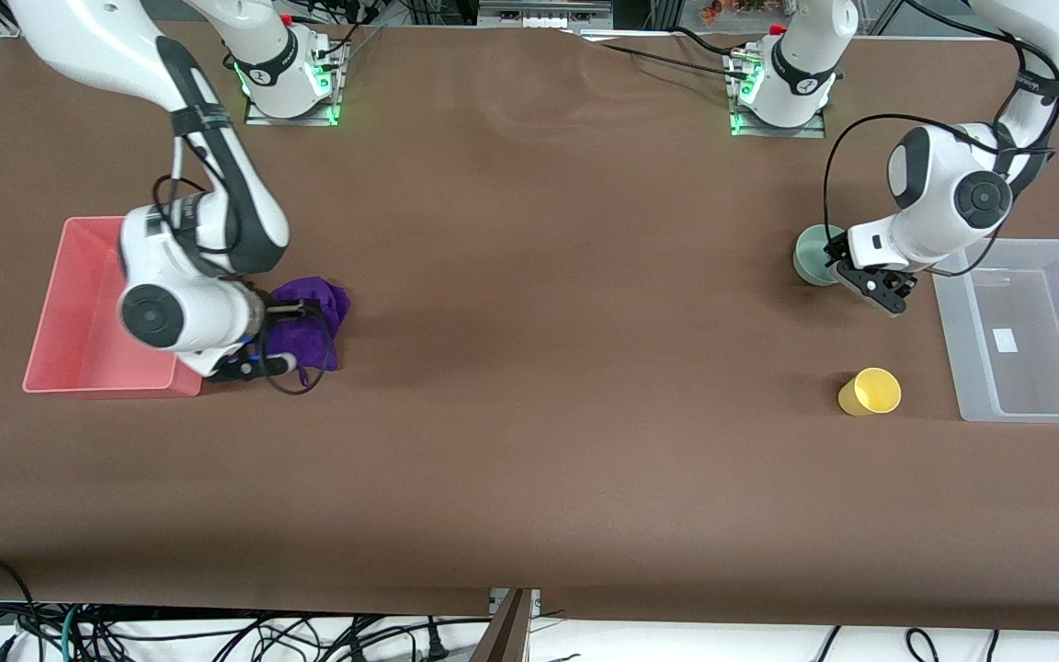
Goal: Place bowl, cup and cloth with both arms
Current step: 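Grasp the purple cloth and green cup with the right and left grippers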
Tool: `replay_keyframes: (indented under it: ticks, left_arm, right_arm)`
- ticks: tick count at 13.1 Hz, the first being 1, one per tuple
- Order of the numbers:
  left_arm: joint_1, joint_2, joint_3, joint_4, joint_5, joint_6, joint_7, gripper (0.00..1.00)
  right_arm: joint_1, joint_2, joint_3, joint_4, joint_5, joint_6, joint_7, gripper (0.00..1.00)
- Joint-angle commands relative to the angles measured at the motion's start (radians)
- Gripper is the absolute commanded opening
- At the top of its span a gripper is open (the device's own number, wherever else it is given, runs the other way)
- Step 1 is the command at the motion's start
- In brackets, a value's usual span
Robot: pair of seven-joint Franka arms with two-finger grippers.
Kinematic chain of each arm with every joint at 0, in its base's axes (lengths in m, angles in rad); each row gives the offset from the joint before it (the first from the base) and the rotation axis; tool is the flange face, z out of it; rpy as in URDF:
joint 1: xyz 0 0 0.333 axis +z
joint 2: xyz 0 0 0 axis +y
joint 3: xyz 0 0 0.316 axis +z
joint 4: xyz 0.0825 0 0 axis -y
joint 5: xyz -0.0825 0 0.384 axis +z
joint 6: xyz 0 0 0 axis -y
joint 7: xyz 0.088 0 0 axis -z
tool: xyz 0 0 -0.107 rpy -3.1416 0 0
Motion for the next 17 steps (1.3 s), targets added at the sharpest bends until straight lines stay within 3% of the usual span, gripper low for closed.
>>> replay_keyframes:
  ticks: [1,3,4,5,6,7,8,10,12,15,17]
  left_arm:
    - [0.024,0.052,-0.006,-0.006,0.024,0.047,0.029,0.77]
    - [0.024,0.080,-0.008,-0.005,0.024,0.053,0.042,0.24]
    - [0.022,0.080,-0.008,0.000,0.024,0.053,0.044,0.02]
    - [0.022,0.077,-0.008,0.002,0.024,0.053,0.049,0.00]
    - [0.024,0.075,-0.008,0.006,0.024,0.053,0.056,0.00]
    - [0.024,0.068,-0.008,0.008,0.024,0.051,0.076,0.00]
    - [0.025,0.046,-0.006,0.018,0.024,0.042,0.085,0.00]
    - [0.025,-0.006,0.000,0.038,0.022,0.000,0.096,0.00]
    - [0.048,-0.027,0.003,0.142,0.022,-0.138,0.098,0.00]
    - [0.096,0.008,0.004,0.456,0.022,-0.507,0.102,0.00]
    - [0.157,0.086,0.006,0.656,0.024,-0.660,0.136,0.00]
  right_arm:
    - [-0.007,-0.066,0.001,-0.161,0.007,0.076,0.004,1.00]
    - [-0.003,-0.066,0.003,-0.247,0.004,0.175,-0.005,1.00]
    - [-0.001,-0.061,0.001,-0.271,0.004,0.218,-0.005,1.00]
    - [-0.001,-0.055,0.003,-0.275,0.004,0.225,-0.005,1.00]
    - [-0.001,-0.054,0.003,-0.273,0.004,0.229,-0.007,0.89]
    - [-0.001,-0.054,0.003,-0.272,0.004,0.228,-0.010,0.41]
    - [-0.001,-0.054,0.003,-0.268,0.004,0.226,-0.010,0.03]
    - [-0.003,-0.054,0.001,-0.256,0.004,0.225,-0.011,0.00]
    - [-0.004,-0.057,0.001,-0.244,0.004,0.219,-0.016,0.00]
    - [-0.010,-0.077,0.000,-0.219,0.002,0.202,-0.036,0.00]
    - [-0.016,-0.095,-0.003,-0.160,0.002,0.124,-0.037,0.00]
